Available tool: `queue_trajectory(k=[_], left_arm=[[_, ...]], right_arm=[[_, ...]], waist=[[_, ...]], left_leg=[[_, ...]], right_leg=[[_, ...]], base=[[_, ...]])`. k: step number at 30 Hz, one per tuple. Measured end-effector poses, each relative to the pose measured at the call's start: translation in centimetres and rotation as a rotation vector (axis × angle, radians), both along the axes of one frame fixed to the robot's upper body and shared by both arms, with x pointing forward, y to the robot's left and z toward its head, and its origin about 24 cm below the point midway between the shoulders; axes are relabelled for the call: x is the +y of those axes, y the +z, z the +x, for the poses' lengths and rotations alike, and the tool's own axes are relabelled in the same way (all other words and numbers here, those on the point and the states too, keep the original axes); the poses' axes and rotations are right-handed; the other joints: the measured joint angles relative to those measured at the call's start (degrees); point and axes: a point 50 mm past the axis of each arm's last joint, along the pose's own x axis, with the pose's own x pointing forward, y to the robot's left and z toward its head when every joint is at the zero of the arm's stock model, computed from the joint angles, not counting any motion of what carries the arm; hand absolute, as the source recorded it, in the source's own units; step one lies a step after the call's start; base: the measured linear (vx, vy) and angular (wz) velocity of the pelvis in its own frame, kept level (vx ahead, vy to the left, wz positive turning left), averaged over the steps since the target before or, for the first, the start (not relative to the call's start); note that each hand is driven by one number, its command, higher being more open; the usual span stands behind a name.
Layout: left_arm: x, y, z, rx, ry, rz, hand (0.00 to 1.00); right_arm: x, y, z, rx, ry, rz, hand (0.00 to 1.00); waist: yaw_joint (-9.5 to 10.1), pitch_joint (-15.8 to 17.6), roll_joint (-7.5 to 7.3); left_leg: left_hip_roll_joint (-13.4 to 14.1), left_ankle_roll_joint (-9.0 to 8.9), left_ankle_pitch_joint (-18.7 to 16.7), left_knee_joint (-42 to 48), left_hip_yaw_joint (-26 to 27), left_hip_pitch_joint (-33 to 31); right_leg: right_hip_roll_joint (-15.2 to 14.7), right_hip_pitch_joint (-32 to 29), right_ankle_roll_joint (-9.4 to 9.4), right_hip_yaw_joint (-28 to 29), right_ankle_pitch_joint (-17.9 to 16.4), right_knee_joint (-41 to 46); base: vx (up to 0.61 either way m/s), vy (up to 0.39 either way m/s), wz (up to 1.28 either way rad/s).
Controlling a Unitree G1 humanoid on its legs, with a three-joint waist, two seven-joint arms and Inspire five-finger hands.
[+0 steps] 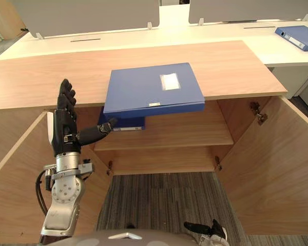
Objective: Walk over to the cabinet, pick up the folder, carry it to the office cabinet, place the folder inside the office cabinet, then close the office cabinet door
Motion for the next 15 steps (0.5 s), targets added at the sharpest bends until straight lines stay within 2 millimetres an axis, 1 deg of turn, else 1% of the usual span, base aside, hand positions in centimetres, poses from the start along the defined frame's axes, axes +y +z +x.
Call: queue_trajectory(k=[5,8,15], left_arm=[[-0.4,0.7,0.0,-0.034,-0.042,0.025,1.0],[-1.1,1.1,0.3,-0.048,-0.096,0.079,1.0],[-4.4,2.6,1.2,-0.139,-0.242,0.326,1.0]], right_arm=[[-0.1,0.0,-0.4,0.015,0.03,-0.005,1.0],[-0.2,0.0,-0.5,0.021,0.042,-0.006,1.0],[-0.2,-0.1,-0.8,0.037,0.049,-0.006,1.0]], waist=[[-0.1,-0.6,0.09],[-0.12,-0.7,0.13],[-0.65,-0.9,-0.09]], left_leg=[[0.0,0.09,0.1,0.0,0.1,0.3],[0.0,0.1,0.2,0.0,0.1,0.3],[-0.1,0.12,0.4,0.0,0.2,0.3]], right_leg=[[0.1,0.0,0.0,1.1,0.0,-0.1],[0.1,0.0,0.01,1.4,0.0,-0.3],[0.2,0.0,0.22,1.9,0.2,-0.4]], base=[[-0.08,0.009,-0.03],[-0.07,0.004,-0.01],[-0.03,0.001,-0.01]])
